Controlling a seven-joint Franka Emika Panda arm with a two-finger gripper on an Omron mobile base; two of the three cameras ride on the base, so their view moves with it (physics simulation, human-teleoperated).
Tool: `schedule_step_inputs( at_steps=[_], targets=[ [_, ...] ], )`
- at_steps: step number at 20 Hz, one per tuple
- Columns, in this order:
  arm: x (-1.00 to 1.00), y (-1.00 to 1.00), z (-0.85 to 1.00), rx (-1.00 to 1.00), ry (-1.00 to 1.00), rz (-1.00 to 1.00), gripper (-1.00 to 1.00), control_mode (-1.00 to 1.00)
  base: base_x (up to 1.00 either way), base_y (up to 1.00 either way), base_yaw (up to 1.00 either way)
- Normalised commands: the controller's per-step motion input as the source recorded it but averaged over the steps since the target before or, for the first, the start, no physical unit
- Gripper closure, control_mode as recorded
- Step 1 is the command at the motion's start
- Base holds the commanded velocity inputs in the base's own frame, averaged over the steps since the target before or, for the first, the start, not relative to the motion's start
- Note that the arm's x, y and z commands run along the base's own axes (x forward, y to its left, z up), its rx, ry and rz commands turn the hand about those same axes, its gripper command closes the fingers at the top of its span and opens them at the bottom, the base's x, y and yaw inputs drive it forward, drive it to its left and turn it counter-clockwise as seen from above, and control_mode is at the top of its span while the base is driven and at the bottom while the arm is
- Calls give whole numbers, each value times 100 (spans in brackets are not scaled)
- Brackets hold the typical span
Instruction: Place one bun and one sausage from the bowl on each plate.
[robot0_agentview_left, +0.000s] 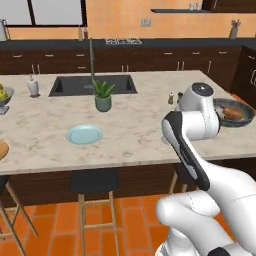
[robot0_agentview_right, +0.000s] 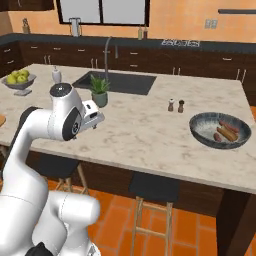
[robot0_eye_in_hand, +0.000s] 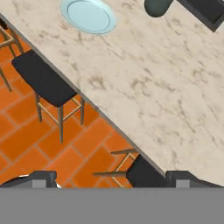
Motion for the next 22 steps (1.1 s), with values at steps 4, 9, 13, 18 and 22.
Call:
schedule_step_inputs(
  at_steps=[4, 9, 13, 18, 22],
  targets=[
    [0, 0, 0, 0, 0, 0, -100, 100, 48, -100, -10],
    [0, 0, 0, 0, 0, 0, -100, 100, 40, -100, -10],
    [14, -50, -16, 2, 11, -3, -100, -100, 14, -50, -3],
    [16, -71, -16, 7, 23, -9, -100, -100, 0, 0, 0],
    [88, -87, -32, -3, 22, -18, -100, -100, 0, 0, 0]
  ],
)
